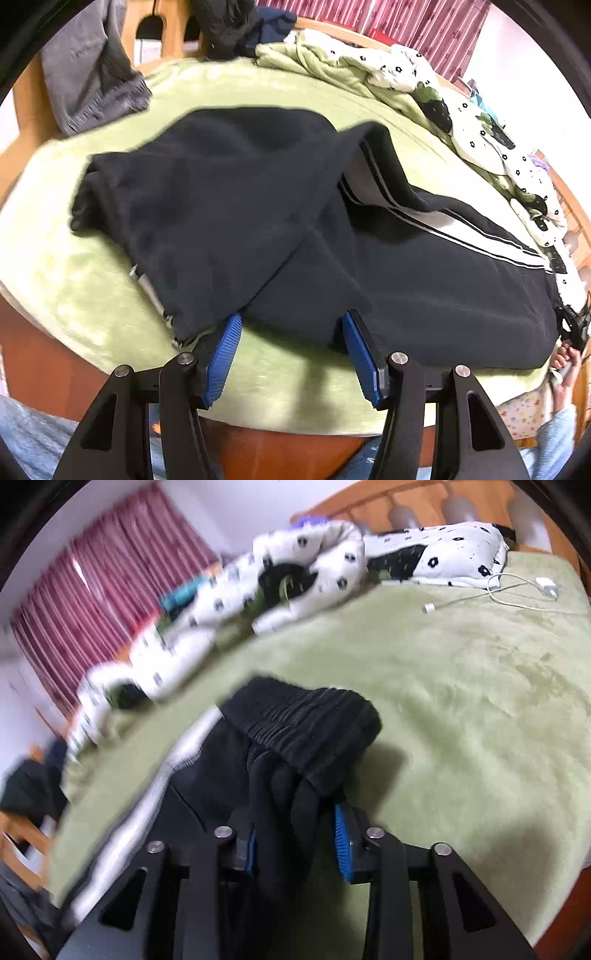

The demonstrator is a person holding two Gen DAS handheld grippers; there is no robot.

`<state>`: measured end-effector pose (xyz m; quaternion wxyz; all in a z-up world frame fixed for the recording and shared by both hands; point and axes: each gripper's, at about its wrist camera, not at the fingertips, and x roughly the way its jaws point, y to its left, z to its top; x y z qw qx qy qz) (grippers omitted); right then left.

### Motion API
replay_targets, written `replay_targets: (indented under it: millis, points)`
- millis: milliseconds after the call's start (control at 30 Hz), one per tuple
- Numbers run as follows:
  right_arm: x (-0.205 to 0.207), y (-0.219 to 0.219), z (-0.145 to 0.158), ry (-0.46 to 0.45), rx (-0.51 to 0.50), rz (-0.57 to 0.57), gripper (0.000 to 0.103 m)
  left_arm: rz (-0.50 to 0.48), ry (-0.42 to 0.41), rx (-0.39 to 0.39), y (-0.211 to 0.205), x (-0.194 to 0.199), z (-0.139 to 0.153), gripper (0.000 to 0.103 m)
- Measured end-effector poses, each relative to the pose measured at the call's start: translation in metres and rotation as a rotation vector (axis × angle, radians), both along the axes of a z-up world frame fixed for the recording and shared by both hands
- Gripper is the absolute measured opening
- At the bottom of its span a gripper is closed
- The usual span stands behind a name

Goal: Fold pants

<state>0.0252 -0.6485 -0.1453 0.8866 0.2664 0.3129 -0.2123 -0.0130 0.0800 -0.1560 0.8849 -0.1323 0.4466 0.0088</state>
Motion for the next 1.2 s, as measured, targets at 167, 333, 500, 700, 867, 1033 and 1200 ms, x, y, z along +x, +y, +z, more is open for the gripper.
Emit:
replay_targets:
  millis: [167, 333, 500, 700, 867, 1033, 1200]
  points:
    - [-0.035, 0.020, 0.019, 0.072, -0.126, -0.055, 0.050, 0.038, -0.033, 0.037, 0.022, -0.013, 0.003, 0.055]
    - [-0.056, 0.050, 0.042, 0.023, -0.056, -0.082, 0.050, 0.095, -0.017, 0.024, 0.053, -0.005, -0.002, 0.055]
    - [-0.051, 0.100, 0.069, -0.021, -0.061, -0.047, 0.051, 0.142, -0.028, -0.004, 0.080, 0.010, 0.005, 0.053]
    - [-0.011, 0.172, 0.084, -0.010, -0.101, 0.102, 0.052, 0.149, -0.059, -0.014, 0.098, 0.039, 0.016, 0.022]
    - [0.014, 0.235, 0.090, 0.009, -0.202, 0.228, 0.052, 0.107, -0.089, 0.005, 0.099, 0.060, 0.029, 0.010]
    - [0.031, 0.277, 0.094, 0.004, -0.207, 0.299, 0.052, 0.067, -0.167, 0.091, 0.089, 0.083, 0.056, 0.010]
    - [0.046, 0.305, 0.090, 0.020, -0.203, 0.335, 0.052, 0.049, -0.194, 0.100, 0.086, 0.115, 0.071, 0.010]
